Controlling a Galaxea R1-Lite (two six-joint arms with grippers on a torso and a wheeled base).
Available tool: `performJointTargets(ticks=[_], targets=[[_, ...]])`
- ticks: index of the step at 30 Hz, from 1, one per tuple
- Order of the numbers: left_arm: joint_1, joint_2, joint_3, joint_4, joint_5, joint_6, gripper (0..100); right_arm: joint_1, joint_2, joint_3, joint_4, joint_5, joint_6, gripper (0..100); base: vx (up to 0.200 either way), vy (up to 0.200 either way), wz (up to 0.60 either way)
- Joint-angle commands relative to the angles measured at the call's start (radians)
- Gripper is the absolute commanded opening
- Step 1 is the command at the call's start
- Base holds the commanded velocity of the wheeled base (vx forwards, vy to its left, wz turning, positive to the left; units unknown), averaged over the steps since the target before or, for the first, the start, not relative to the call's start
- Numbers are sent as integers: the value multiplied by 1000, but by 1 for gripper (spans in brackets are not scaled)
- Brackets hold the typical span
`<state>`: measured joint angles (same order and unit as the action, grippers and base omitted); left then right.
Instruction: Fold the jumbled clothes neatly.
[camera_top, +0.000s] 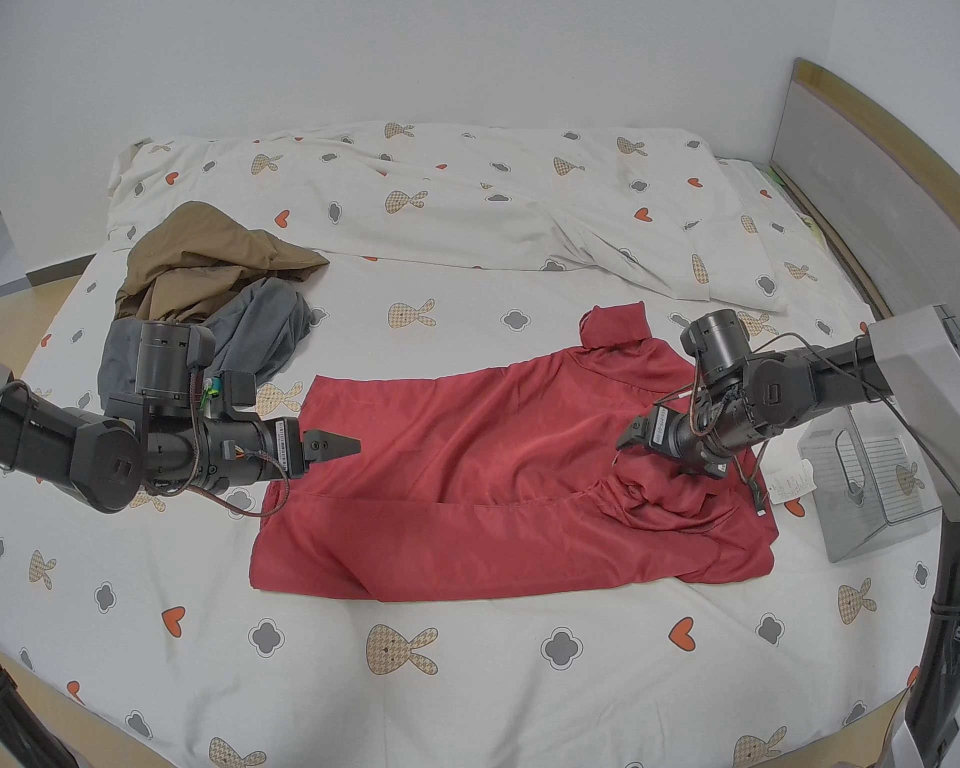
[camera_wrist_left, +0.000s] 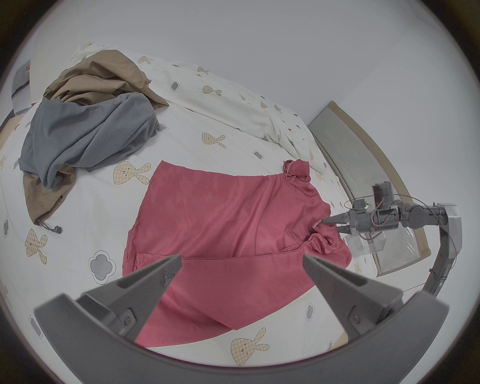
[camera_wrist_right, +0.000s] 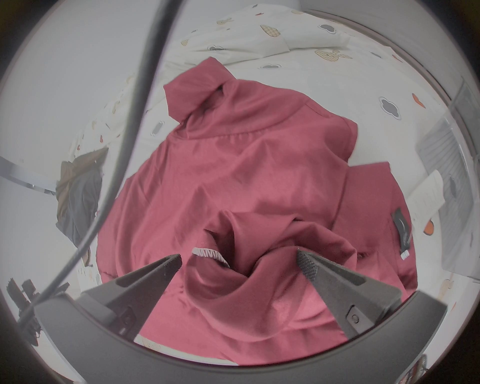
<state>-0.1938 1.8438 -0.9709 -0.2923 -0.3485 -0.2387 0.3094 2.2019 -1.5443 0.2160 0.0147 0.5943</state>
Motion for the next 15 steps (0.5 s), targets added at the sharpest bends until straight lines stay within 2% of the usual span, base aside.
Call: performJointTargets(ticks=[1,15], targets=[[-6,2,3,-1,0,-1,100,4,-59,59,3,-2,-8,100,0,0,0],[-10,2,4,-1,0,1,100,60,-123,220,2,-9,-2,100,0,0,0]])
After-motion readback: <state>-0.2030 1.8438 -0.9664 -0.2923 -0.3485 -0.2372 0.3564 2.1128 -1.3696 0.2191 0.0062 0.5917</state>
